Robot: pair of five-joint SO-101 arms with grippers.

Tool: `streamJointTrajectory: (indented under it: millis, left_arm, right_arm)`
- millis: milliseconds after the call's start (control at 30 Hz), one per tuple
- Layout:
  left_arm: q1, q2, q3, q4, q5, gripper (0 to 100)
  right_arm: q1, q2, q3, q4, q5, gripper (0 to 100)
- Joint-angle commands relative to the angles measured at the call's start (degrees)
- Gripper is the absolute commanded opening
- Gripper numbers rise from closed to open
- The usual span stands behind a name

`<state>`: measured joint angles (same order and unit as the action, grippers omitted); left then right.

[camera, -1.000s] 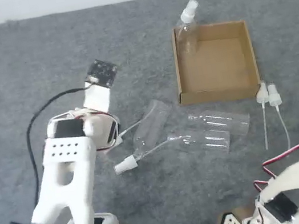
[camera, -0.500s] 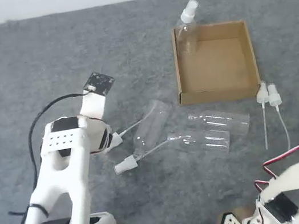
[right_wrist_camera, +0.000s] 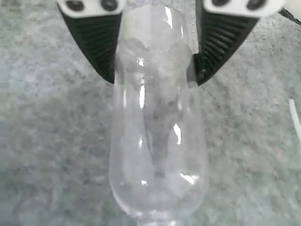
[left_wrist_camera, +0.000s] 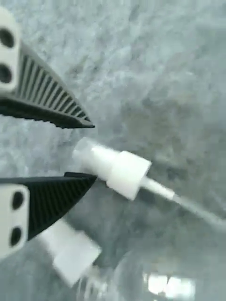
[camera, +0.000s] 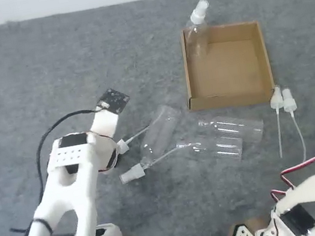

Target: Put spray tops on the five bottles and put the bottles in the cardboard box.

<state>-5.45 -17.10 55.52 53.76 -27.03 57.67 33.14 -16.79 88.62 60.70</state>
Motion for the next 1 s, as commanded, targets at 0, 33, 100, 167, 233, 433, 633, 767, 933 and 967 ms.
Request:
streamJointTrajectory:
  millis: [0, 33, 100, 167, 233, 433, 633, 767, 933, 967]
  left_arm:
    - [-1.85, 7.21, -2.95, -4.48, -0.18, 14]
    - [-2.46, 8.97, -4.88, -4.13, -0.18, 14]
    - [-4.22, 11.96, -9.27, -3.60, -0.18, 14]
    - [-6.07, 13.89, -13.76, -3.08, -0.18, 14]
    - [-7.38, 15.82, -18.51, -1.49, -0.18, 14]
    - [-8.70, 21.89, -31.87, 4.75, -0.35, 14]
    - [-8.35, 22.42, -40.22, 10.99, 6.77, 14]
    - [-6.24, 20.48, -41.98, 12.13, 22.42, 13]
    - [-1.85, 22.95, -41.98, 11.87, 49.41, 20]
    - [-1.41, 23.82, -41.98, 10.81, 54.07, 22]
  right_arm:
    - [0.22, -5.76, -2.90, 2.86, -0.44, 1.0]
    - [0.13, -5.76, -2.90, 2.95, -0.44, 1.0]
    - [0.13, -5.76, -2.90, 2.68, -0.53, 1.0]
    - [0.13, -5.76, -2.90, 2.68, -0.53, 1.0]
    - [0.13, -5.76, -2.90, 2.68, -0.44, 1.0]
    - [0.04, -5.76, -2.90, 2.68, -0.35, 1.0]
    - [-0.31, -5.76, -2.90, 2.68, -0.44, 1.0]
    - [-1.45, -5.76, -2.90, 2.77, -0.70, 1.0]
    - [-1.89, -5.76, -2.90, 2.86, -0.70, 1.0]
    - [-1.89, -5.76, -2.90, 2.68, -0.70, 1.0]
